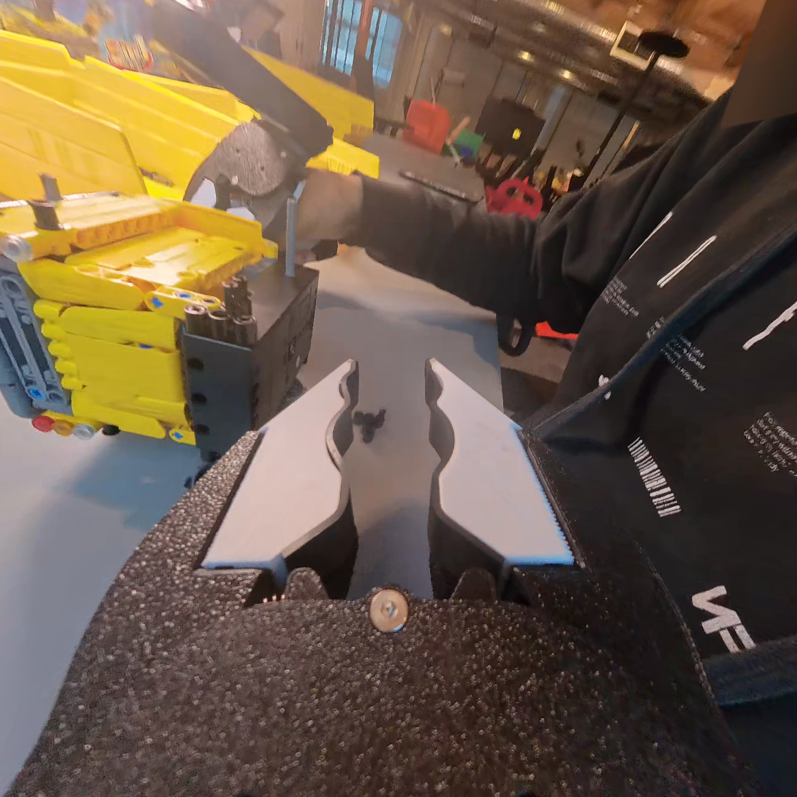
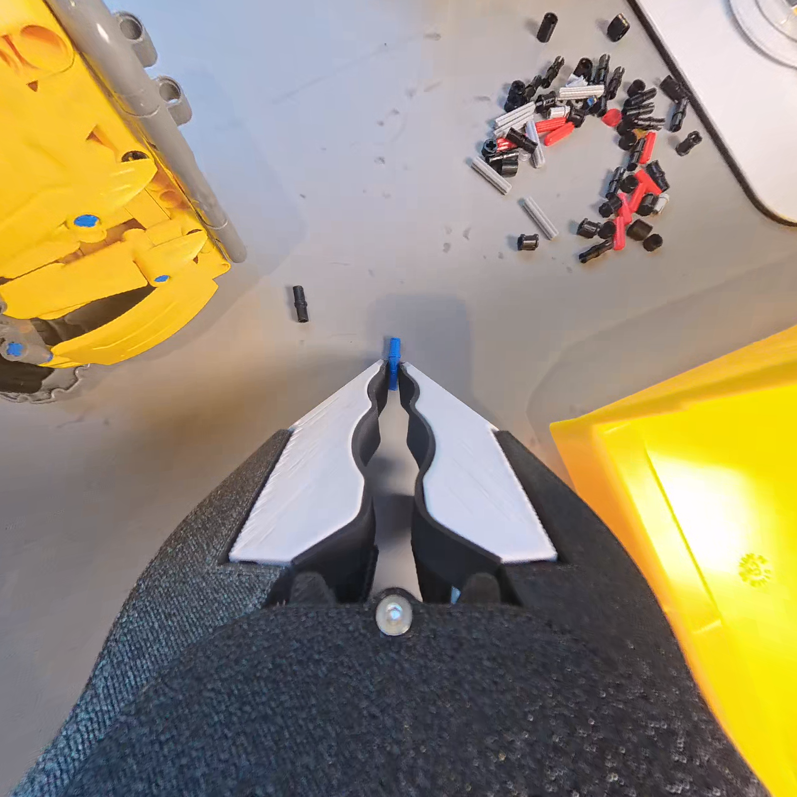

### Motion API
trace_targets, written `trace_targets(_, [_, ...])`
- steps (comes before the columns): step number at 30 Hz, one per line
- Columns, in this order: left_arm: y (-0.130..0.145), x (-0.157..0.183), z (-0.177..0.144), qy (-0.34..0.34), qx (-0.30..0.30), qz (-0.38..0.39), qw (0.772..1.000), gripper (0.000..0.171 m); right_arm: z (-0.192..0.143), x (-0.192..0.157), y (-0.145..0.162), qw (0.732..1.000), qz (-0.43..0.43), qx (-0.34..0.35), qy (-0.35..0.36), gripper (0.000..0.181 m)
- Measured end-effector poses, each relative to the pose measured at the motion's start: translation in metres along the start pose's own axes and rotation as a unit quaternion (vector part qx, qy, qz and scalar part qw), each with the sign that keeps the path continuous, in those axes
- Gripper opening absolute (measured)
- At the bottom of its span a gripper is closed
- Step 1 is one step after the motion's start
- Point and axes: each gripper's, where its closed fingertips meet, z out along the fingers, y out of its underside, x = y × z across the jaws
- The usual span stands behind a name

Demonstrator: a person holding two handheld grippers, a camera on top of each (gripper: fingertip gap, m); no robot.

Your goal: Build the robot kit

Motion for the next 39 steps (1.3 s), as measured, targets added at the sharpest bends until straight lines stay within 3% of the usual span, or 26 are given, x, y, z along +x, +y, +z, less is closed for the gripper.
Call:
trace_targets(4, [-0.007, -0.005, 0.002, -0.012, 0.014, 0.015, 1.0, 0.026, -0.01, -0.007, -0.002, 0.999, -0.015, 0.029, 0.007, 0.004])
trace_targets(8, [-0.008, -0.015, 0.001, -0.045, 0.023, 0.006, 0.999, 0.025, -0.056, -0.034, -0.023, 0.993, -0.007, 0.119, -0.003, 0.004])
trace_targets(12, [-0.012, -0.022, 0.003, -0.069, 0.027, 0.011, 0.997, 0.034, -0.107, -0.077, -0.041, 0.979, -0.06, 0.195, -0.015, 0.004])
trace_targets(15, [-0.019, -0.019, 0.012, -0.069, 0.027, 0.024, 0.997, 0.035, -0.125, -0.114, -0.053, 0.968, -0.087, 0.234, -0.033, 0.004])
trace_targets(24, [-0.047, 0.012, 0.024, -0.003, 0.088, -0.004, 0.996, 0.012, -0.116, -0.183, -0.078, 0.941, -0.147, 0.294, -0.077, 0.004])
trace_targets(28, [-0.042, 0.01, 0.019, -0.023, 0.088, -0.001, 0.996, 0.002, -0.113, -0.192, -0.08, 0.939, -0.161, 0.295, -0.078, 0.004])
trace_targets(39, [-0.031, 0.008, 0.018, -0.018, 0.078, -0.02, 0.997, 0.003, -0.104, -0.196, -0.077, 0.941, -0.165, 0.283, -0.08, 0.004])
